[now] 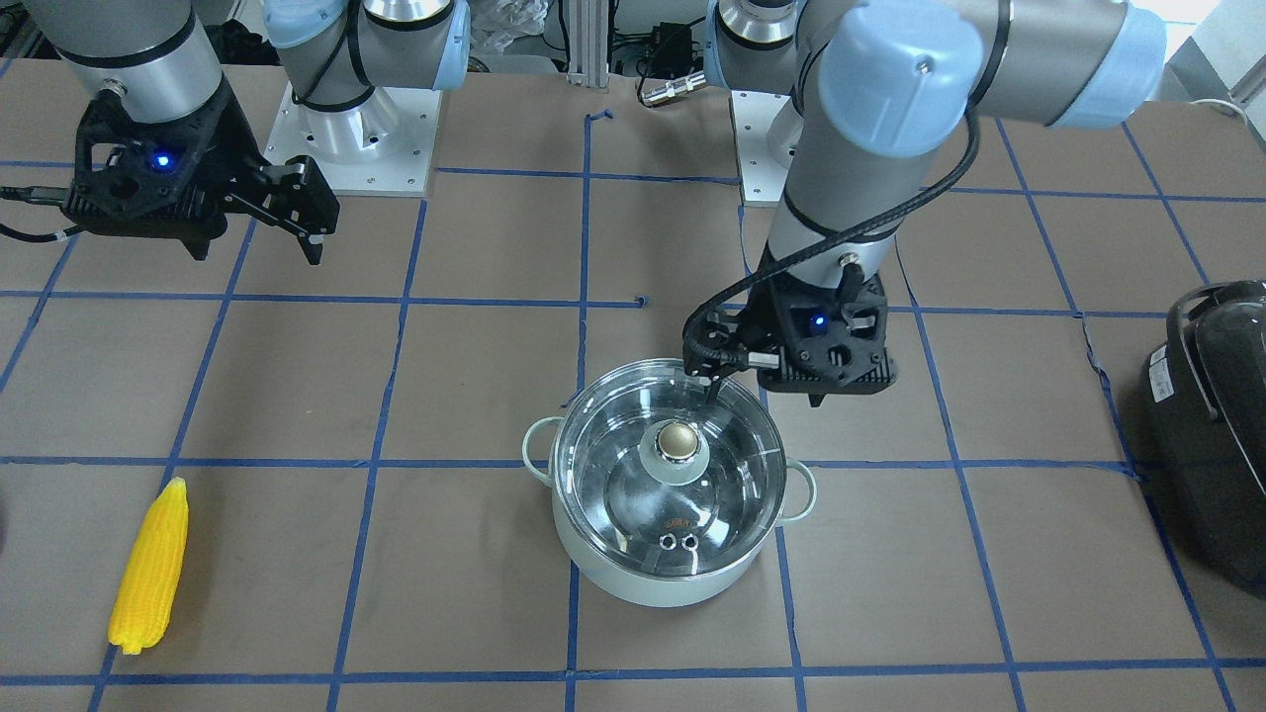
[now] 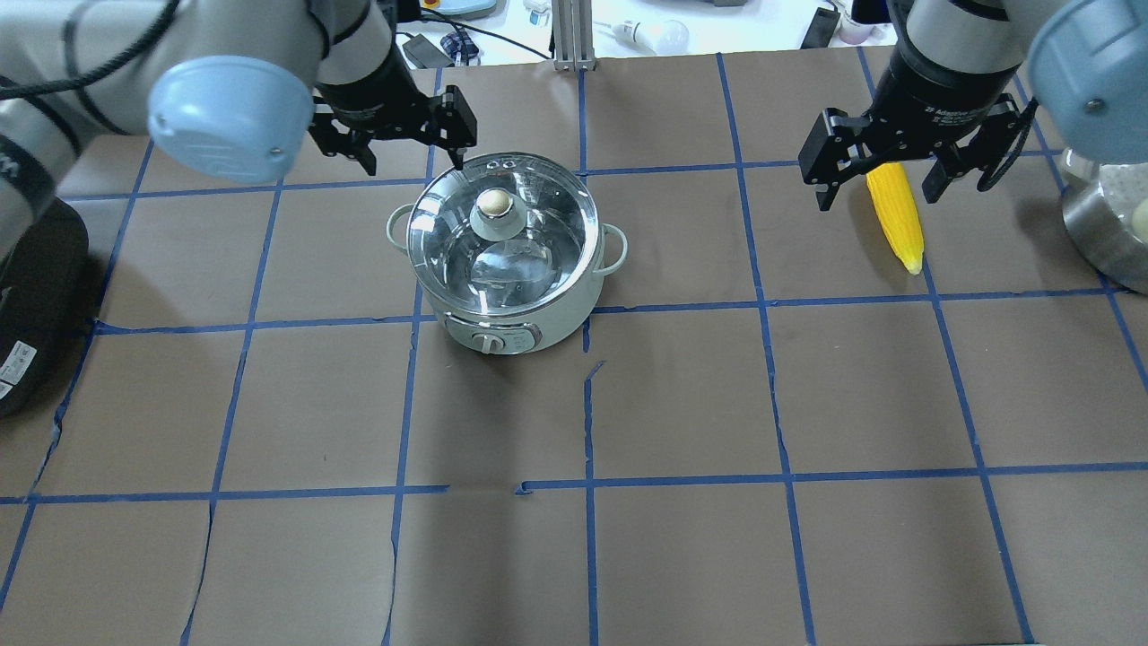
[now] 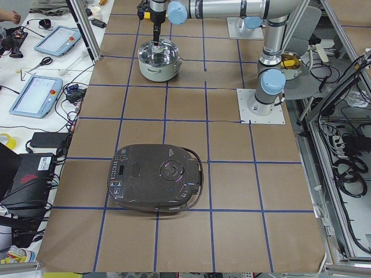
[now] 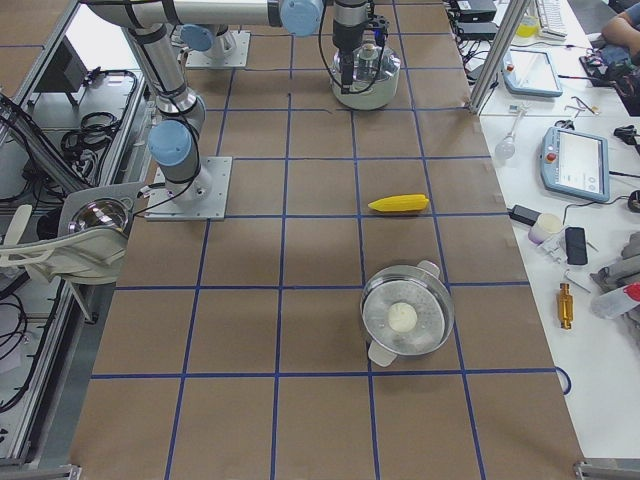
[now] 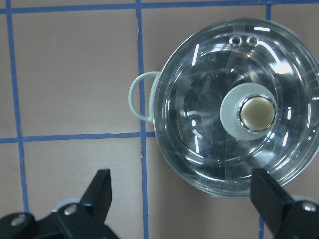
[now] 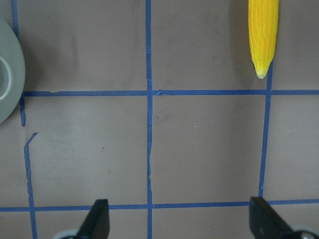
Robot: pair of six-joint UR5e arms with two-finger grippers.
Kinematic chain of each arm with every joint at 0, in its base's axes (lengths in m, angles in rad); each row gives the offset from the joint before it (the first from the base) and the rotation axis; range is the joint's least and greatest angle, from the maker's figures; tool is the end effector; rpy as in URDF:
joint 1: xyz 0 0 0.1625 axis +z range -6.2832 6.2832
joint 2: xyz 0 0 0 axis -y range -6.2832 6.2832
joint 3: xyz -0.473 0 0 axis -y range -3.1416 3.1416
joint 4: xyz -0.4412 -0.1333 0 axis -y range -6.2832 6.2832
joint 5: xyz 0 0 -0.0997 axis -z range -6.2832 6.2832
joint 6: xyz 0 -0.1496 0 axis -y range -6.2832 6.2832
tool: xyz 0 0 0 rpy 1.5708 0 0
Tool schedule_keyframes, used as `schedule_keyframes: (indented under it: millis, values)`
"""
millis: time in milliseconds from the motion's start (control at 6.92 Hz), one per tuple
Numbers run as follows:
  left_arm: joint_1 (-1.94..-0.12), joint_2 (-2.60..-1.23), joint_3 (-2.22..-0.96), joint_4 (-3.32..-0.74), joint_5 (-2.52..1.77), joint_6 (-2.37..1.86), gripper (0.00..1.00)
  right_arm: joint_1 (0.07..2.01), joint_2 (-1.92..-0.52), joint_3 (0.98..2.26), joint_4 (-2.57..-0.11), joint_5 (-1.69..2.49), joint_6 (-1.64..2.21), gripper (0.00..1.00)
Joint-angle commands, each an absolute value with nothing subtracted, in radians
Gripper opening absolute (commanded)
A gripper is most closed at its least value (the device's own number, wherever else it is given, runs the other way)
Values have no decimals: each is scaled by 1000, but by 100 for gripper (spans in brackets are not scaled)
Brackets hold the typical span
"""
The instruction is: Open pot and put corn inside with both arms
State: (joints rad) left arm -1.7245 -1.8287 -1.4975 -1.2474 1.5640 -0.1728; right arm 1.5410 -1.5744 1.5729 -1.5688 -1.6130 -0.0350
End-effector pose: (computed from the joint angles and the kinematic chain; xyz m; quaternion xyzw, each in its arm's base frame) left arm -0.2359 -0.6453 0.4045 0.0093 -0.9975 0.0679 0.0146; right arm 0.1109 -0.5427 0.4866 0.0026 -0.9998 -0.0009 0.0211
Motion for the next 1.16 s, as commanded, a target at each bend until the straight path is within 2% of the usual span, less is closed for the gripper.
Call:
schedule_keyframes:
  millis: [0, 289, 722, 867, 1011]
  values:
    - [-1775, -1913, -1499, -1154, 1559, -232, 100, 1540, -1575, 1574, -1568, -1612, -34, 100]
    - [-1787, -1953, -1499, -1150, 1560, -270, 87, 1539, -1574, 1574, -1568, -1615, -35, 100]
    - [-1789, -1965, -1499, -1150, 1559, -287, 85, 1533, -1571, 1574, -1577, -1609, -55, 100]
    - [-1790, -1964, -1500, -1150, 1559, -282, 71, 1523, -1569, 1569, -1589, -1620, -69, 100]
    - [-1790, -1963, -1500, -1150, 1557, -285, 63, 1496, -1565, 1572, -1592, -1691, -69, 100]
